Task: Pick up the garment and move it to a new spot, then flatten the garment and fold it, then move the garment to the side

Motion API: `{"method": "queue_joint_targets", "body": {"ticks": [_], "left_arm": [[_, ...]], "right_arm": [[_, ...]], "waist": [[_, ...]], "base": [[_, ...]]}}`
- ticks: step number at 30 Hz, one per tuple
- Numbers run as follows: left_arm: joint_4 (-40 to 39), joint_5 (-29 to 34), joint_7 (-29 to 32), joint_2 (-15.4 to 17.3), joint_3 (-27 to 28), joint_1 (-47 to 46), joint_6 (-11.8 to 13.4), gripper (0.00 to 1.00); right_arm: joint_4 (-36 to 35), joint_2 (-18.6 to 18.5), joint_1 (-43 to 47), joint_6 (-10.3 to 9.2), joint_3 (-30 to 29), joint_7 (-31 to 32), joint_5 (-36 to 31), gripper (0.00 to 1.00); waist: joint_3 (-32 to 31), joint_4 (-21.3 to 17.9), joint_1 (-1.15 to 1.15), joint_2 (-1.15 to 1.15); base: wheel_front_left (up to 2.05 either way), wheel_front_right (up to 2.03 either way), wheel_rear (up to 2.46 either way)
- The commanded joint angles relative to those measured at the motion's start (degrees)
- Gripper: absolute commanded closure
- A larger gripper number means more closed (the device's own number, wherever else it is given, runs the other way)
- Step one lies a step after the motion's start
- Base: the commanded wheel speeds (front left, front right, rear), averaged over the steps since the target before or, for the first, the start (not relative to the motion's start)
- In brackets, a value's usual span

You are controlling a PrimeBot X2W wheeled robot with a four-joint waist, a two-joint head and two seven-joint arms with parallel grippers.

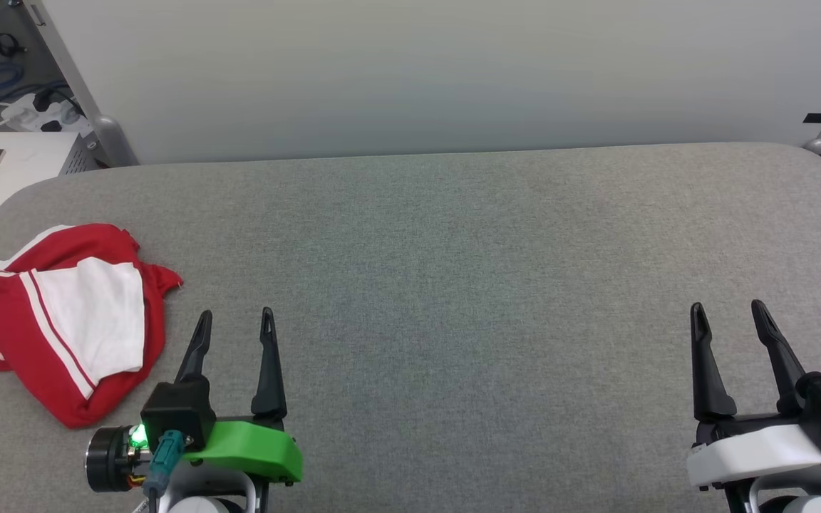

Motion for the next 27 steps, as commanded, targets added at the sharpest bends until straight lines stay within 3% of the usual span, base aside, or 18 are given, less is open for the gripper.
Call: {"method": "queue_joint_targets", "body": {"ticks": [1,27], "left_arm": [[0.2,-0.4,-0.6,-0.2,-0.1,-0.1,0.4,0.00],[1.0,-1.1,-3.7,-0.3,-1.4,0.4,1.2,0.00]], "right_arm": [[-0.6,0.1,0.9,-0.03,-0.1,-0.8,0.6,0.00],[-1.5,0.1,2.3,-0.04,-0.4,-3.9,1.6,0.00]], "waist": [[0.0,0.0,0.00,0.00],[0.1,0.4,0.00,0.00]], "base": [[0.00,0.00,0.00],[0.00,0.00,0.00]]}}
